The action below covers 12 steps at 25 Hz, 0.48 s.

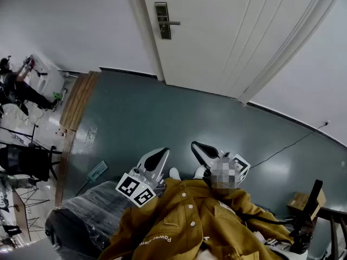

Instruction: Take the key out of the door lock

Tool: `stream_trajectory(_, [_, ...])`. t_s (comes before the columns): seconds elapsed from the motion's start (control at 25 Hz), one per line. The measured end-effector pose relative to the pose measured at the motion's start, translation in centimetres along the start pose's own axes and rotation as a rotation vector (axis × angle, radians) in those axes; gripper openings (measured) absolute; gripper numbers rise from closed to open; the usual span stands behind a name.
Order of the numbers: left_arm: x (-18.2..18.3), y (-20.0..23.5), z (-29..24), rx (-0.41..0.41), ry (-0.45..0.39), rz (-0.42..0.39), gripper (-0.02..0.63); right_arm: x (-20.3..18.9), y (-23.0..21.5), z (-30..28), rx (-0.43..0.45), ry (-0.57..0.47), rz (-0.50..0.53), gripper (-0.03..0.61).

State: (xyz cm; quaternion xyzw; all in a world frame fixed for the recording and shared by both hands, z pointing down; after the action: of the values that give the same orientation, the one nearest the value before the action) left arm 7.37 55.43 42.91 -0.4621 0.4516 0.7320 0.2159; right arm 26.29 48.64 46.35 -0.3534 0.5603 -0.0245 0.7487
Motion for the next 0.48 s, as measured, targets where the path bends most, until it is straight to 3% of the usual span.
stream_trajectory(0.48, [0.0, 0.8, 1.8, 0.021, -0.016, 0.012, 0.0, -1.1, 1.0, -0.8, 0.027, 0.006, 0.003, 0.006])
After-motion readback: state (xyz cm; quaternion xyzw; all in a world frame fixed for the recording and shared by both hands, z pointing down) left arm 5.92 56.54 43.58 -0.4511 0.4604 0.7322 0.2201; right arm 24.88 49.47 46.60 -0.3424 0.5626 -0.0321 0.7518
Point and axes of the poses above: the fingertips, and each gripper's own axes: z backward along the fingers, y to its left, x out of its top, the point moved 8 cm from there along z, backward along the fingers, and after that the axes turned 13 degrees about -y, right-handed, at the moved point
